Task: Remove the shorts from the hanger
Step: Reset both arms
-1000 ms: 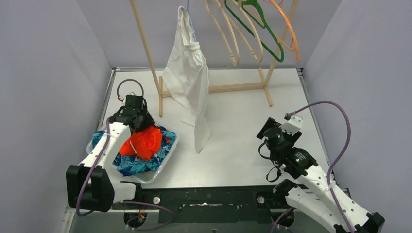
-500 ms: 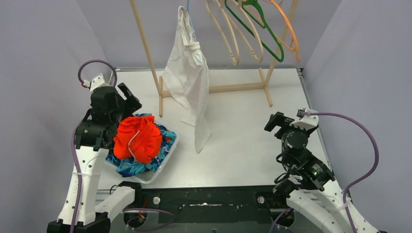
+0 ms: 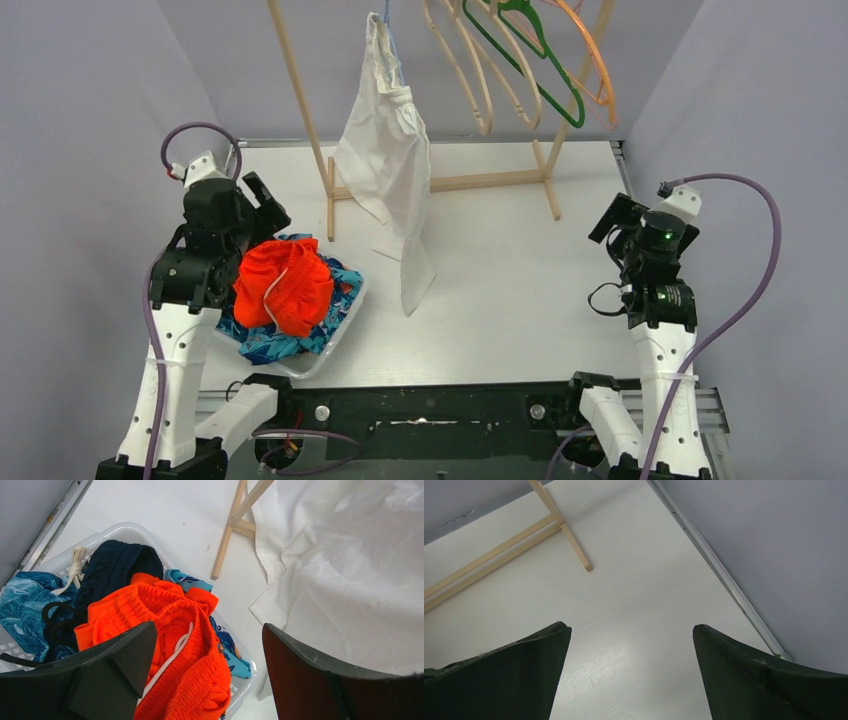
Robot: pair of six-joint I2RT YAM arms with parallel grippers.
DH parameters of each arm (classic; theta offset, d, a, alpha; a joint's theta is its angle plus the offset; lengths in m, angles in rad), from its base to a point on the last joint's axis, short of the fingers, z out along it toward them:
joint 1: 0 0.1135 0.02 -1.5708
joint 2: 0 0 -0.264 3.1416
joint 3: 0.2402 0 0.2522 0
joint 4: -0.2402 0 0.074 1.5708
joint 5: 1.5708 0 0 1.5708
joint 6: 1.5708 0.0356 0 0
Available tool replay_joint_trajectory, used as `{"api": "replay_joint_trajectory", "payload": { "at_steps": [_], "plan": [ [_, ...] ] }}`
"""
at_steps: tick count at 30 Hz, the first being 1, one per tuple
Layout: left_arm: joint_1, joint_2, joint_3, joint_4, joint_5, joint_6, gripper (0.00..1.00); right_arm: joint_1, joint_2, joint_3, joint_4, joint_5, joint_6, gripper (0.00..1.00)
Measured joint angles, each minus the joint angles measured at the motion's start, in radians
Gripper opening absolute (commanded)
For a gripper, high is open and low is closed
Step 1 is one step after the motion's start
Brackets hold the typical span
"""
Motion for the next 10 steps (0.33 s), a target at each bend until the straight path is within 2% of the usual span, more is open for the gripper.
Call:
{"api": "replay_joint_trajectory", "payload": {
  "at_steps": [3,10],
  "plan": [
    [0.000,-0.019,0.006,-0.002,-0.001,0.013,0.78,-0.025,-0.014,0.050,-0.043,-0.066,-0.015,0.99],
    [0.000,-0.090,0.007,0.017,0.004,0.042,0.78,0.064,-0.158,0.113,-0.007,-0.118,-0.082,0.98]
  ]
}}
